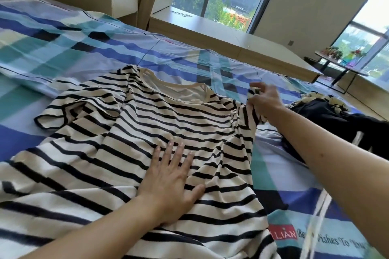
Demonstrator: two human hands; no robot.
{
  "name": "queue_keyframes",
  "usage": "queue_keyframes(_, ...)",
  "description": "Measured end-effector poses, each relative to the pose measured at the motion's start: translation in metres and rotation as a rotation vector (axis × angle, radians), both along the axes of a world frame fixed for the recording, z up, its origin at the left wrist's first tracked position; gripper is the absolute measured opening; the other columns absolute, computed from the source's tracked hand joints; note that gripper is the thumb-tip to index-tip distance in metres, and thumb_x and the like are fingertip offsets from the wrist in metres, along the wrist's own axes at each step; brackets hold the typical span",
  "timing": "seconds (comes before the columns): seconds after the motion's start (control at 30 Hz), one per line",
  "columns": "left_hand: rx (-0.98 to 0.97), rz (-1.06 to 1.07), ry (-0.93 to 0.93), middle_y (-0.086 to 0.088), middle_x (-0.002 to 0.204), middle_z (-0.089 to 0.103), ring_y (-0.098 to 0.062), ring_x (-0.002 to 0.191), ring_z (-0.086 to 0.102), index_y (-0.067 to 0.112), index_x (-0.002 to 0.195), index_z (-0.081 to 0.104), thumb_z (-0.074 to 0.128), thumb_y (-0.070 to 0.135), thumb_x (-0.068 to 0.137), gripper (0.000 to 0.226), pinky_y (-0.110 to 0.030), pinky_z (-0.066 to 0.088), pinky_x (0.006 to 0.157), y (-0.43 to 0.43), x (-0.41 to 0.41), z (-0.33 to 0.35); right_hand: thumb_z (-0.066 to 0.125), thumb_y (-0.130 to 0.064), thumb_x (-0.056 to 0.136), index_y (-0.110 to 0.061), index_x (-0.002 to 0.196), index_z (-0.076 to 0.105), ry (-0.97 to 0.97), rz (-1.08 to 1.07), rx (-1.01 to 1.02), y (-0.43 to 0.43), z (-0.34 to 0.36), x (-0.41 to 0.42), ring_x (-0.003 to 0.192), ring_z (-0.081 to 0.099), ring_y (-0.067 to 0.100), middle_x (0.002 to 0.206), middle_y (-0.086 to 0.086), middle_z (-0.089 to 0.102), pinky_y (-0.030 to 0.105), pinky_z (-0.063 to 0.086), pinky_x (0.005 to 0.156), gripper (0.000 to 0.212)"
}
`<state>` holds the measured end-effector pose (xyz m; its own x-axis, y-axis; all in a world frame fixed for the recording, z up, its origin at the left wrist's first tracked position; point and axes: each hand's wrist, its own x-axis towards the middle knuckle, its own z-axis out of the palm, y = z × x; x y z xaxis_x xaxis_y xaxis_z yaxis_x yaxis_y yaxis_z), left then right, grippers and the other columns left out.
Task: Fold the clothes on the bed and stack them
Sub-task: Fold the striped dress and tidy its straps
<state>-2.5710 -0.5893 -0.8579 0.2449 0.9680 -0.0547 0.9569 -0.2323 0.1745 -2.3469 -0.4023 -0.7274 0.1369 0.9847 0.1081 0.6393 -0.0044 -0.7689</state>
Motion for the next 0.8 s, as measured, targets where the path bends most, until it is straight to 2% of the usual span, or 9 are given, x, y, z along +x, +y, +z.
queue_keyframes(0.13, -0.012, 0.002, 0.016, -0.004, 0.161, -0.031, -0.024, 0.143, -0.039, 0.031, 0.155, -0.019, 0.007, 0.080, 0.088, 0.087, -0.053, -0.018, 0.119, 0.000, 0.001, 0.000, 0.079, -0.014, 0.082, -0.026, 0.146, 0.046, -0.116, 0.326, -0.003, -0.002, 0.006, -0.048, 0.113, 0.058, 0.021, 0.132, 0.000, 0.052, 0.036, 0.049, 0.101, 0.073)
queue_keyframes(0.2, -0.025, 0.002, 0.018, -0.005, 0.161, -0.030, -0.025, 0.144, -0.038, 0.030, 0.155, -0.019, 0.007, 0.080, 0.089, 0.087, -0.053, -0.017, 0.119, 0.000, 0.002, 0.001, 0.074, -0.021, 0.087, -0.021, 0.147, 0.044, -0.171, 0.274, 0.022, 0.004, -0.011, -0.052, 0.122, 0.054, 0.024, 0.140, 0.007, 0.049, 0.039, 0.047, 0.104, 0.067)
queue_keyframes(0.27, -0.023, 0.001, 0.013, -0.006, 0.161, -0.028, -0.026, 0.144, -0.037, 0.030, 0.156, -0.018, 0.008, 0.079, 0.089, 0.087, -0.053, -0.017, 0.119, 0.000, 0.002, 0.002, 0.064, -0.016, 0.094, -0.015, 0.144, 0.047, -0.256, 0.229, 0.010, 0.006, -0.028, -0.051, 0.117, 0.054, 0.022, 0.141, 0.015, 0.049, 0.034, 0.046, 0.100, 0.054)
queue_keyframes(0.33, -0.020, -0.009, 0.013, -0.006, 0.162, -0.028, -0.027, 0.144, -0.037, 0.029, 0.156, -0.016, 0.008, 0.078, 0.090, 0.087, -0.053, -0.017, 0.119, 0.000, 0.001, 0.002, 0.060, -0.020, 0.098, -0.016, 0.148, 0.043, -0.357, 0.293, -0.123, 0.001, -0.048, -0.049, 0.114, 0.054, 0.021, 0.151, 0.018, 0.039, 0.032, 0.045, 0.097, 0.053)
queue_keyframes(0.37, -0.019, -0.012, 0.014, -0.007, 0.162, -0.028, -0.027, 0.144, -0.037, 0.028, 0.156, -0.016, 0.008, 0.078, 0.090, 0.087, -0.054, -0.017, 0.119, 0.000, 0.001, 0.002, 0.058, -0.027, 0.100, -0.019, 0.153, 0.035, -0.424, 0.344, -0.223, -0.004, -0.058, -0.049, 0.130, 0.047, 0.026, 0.159, 0.016, 0.027, 0.036, 0.039, 0.107, 0.059)
queue_keyframes(0.43, -0.012, -0.013, 0.021, -0.007, 0.162, -0.028, -0.028, 0.144, -0.037, 0.028, 0.156, -0.017, 0.008, 0.078, 0.090, 0.087, -0.054, -0.017, 0.118, 0.000, 0.001, 0.001, 0.051, -0.047, 0.100, -0.025, 0.160, 0.016, -0.595, 0.422, -0.386, -0.014, -0.080, -0.048, 0.153, 0.011, 0.029, 0.168, 0.008, 0.001, 0.044, 0.014, 0.124, 0.073)
queue_keyframes(0.53, -0.011, -0.014, 0.035, -0.009, 0.162, -0.026, -0.029, 0.145, -0.036, 0.028, 0.156, -0.018, 0.009, 0.078, 0.091, 0.087, -0.055, -0.018, 0.118, 0.001, 0.001, 0.000, 0.041, -0.066, 0.096, -0.033, 0.160, 0.007, -0.757, 0.344, -0.391, -0.016, -0.099, -0.052, 0.154, -0.011, 0.026, 0.168, 0.003, -0.010, 0.058, -0.003, 0.122, 0.079)
queue_keyframes(0.7, -0.014, -0.014, 0.053, -0.011, 0.163, -0.024, -0.031, 0.146, -0.034, 0.025, 0.157, -0.015, 0.009, 0.077, 0.091, 0.087, -0.056, -0.017, 0.117, 0.003, 0.003, 0.000, 0.045, -0.059, 0.097, -0.027, 0.160, 0.012, -0.875, 0.288, -0.283, -0.003, -0.083, -0.082, 0.154, -0.009, 0.025, 0.168, 0.003, 0.001, 0.062, -0.010, 0.119, 0.078)
queue_keyframes(0.8, -0.036, -0.014, 0.075, -0.012, 0.161, -0.027, -0.032, 0.145, -0.035, 0.024, 0.157, -0.017, 0.008, 0.076, 0.091, 0.087, -0.057, -0.018, 0.116, 0.003, 0.003, 0.001, 0.056, -0.044, 0.098, -0.032, 0.160, 0.000, -0.667, 0.437, -0.203, 0.009, -0.076, -0.103, 0.154, -0.008, 0.020, 0.168, -0.002, -0.002, 0.051, -0.005, 0.123, 0.084)
